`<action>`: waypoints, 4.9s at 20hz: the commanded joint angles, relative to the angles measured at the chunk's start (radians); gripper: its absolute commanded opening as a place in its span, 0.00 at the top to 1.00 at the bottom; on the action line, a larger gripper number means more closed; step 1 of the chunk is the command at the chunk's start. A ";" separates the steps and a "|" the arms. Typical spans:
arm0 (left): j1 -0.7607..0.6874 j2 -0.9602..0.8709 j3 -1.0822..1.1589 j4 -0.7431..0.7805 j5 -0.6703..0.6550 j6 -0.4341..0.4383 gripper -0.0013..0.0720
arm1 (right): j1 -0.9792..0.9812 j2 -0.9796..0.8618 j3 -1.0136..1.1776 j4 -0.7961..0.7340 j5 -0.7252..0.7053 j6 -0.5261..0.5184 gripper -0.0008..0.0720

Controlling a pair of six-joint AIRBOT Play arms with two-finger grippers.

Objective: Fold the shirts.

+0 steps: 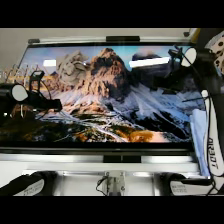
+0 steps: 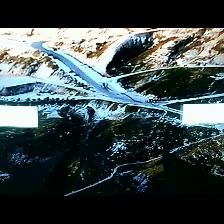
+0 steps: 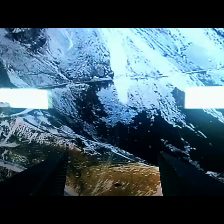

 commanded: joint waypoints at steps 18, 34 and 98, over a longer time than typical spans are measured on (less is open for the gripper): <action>0.001 -0.006 -0.001 -0.021 0.041 0.000 0.01 | 0.001 -0.001 0.001 0.008 -0.051 0.000 0.07; 0.130 -0.667 0.649 -0.224 0.331 -0.071 0.01 | 0.000 -0.077 0.001 0.030 -0.151 -0.070 0.07; -0.570 0.021 -0.573 -0.640 0.196 -0.071 0.07 | 0.000 0.339 -0.795 0.230 -0.122 -0.319 0.06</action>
